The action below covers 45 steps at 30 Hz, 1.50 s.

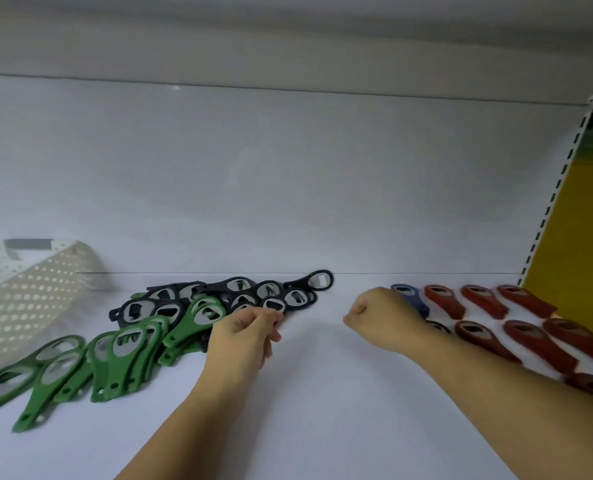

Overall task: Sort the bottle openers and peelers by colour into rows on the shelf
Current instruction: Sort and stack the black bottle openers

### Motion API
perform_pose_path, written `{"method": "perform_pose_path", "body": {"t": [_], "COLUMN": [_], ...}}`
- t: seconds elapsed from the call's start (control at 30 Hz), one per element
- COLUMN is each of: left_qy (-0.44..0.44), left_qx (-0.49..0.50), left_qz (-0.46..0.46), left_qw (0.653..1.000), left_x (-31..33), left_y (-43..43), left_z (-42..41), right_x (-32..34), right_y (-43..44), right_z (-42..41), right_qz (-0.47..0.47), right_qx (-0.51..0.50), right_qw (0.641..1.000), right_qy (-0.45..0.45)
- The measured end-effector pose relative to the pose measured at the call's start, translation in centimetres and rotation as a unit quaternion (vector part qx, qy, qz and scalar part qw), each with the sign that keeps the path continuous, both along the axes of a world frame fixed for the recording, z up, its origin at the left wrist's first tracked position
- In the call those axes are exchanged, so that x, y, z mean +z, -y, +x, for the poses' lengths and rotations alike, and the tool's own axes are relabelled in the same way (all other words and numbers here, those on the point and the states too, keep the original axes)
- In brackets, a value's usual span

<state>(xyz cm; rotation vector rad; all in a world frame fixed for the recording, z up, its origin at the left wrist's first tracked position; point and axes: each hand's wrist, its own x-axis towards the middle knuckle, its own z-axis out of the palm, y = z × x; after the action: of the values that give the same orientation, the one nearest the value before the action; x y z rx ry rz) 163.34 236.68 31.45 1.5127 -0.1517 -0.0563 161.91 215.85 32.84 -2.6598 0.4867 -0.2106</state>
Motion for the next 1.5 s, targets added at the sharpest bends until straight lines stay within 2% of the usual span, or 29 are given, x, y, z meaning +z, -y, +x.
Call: {"method": "perform_pose_path", "body": {"t": [0.17, 0.23, 0.4, 0.63, 0.7, 0.77, 0.9, 0.97, 1.07, 1.17, 1.27, 1.3, 1.33, 1.43, 1.5], "left_qy": [0.090, 0.111, 0.144, 0.160, 0.156, 0.155, 0.105, 0.079, 0.043, -0.001, -0.029, -0.040, -0.054, -0.104, -0.128], "left_qx": [0.019, 0.010, 0.054, 0.110, 0.118, 0.132, 0.125, 0.102, 0.079, 0.020, -0.078, -0.076, -0.058, -0.011, 0.009], "left_qz": [0.129, 0.146, 0.183, 0.171, 0.171, 0.147, 0.054, 0.006, -0.042, -0.045, -0.012, -0.018, -0.039, -0.139, -0.170], "left_qw": [0.987, 0.983, 0.971, 0.966, 0.966, 0.968, 0.985, 0.992, 0.995, 0.999, 0.996, 0.996, 0.996, 0.985, 0.977], "left_x": [-0.5, -0.6, -0.8, -0.9, -1.0, -1.0, -0.8, -0.6, -0.1, 0.0, -0.2, -0.2, -0.1, 0.3, 0.4], "left_y": [0.1, 0.2, 0.3, 0.3, 0.2, 0.0, -0.6, -0.8, -0.8, -0.8, -1.0, -1.1, -1.1, -1.4, -1.6], "left_z": [0.3, 0.5, 1.3, 1.8, 1.9, 2.0, 2.4, 2.2, 2.0, 1.9, 1.4, 1.4, 1.4, 1.7, 2.1], "right_x": [-2.6, -2.9, -3.3, -3.7, -3.8, -3.6, -2.6, -2.0, -1.3, -1.2, -0.9, -0.8, -1.0, -2.2, -3.0], "right_y": [-0.9, -0.9, -1.8, -1.3, -1.2, -1.2, -1.4, -2.0, -3.6, -5.4, -6.6, -6.6, -6.4, -5.1, -4.5], "right_z": [4.4, 6.0, 8.4, 8.9, 8.8, 8.6, 7.8, 7.2, 5.9, 4.9, 4.6, 4.7, 4.8, 5.7, 6.1], "right_qz": [0.118, 0.141, 0.067, 0.119, 0.195, 0.277, 0.344, 0.406, 0.539, 0.543, 0.559, 0.551, 0.522, 0.313, 0.236], "right_qx": [-0.042, -0.077, -0.103, -0.067, -0.057, -0.064, -0.061, -0.016, 0.122, 0.226, 0.248, 0.235, 0.212, 0.123, 0.102], "right_qw": [0.989, 0.982, 0.988, 0.980, 0.955, 0.915, 0.862, 0.844, 0.811, 0.806, 0.790, 0.798, 0.821, 0.926, 0.951], "right_qy": [0.084, 0.098, 0.093, 0.147, 0.215, 0.285, 0.368, 0.349, 0.191, 0.066, 0.046, 0.062, 0.090, 0.171, 0.169]}}
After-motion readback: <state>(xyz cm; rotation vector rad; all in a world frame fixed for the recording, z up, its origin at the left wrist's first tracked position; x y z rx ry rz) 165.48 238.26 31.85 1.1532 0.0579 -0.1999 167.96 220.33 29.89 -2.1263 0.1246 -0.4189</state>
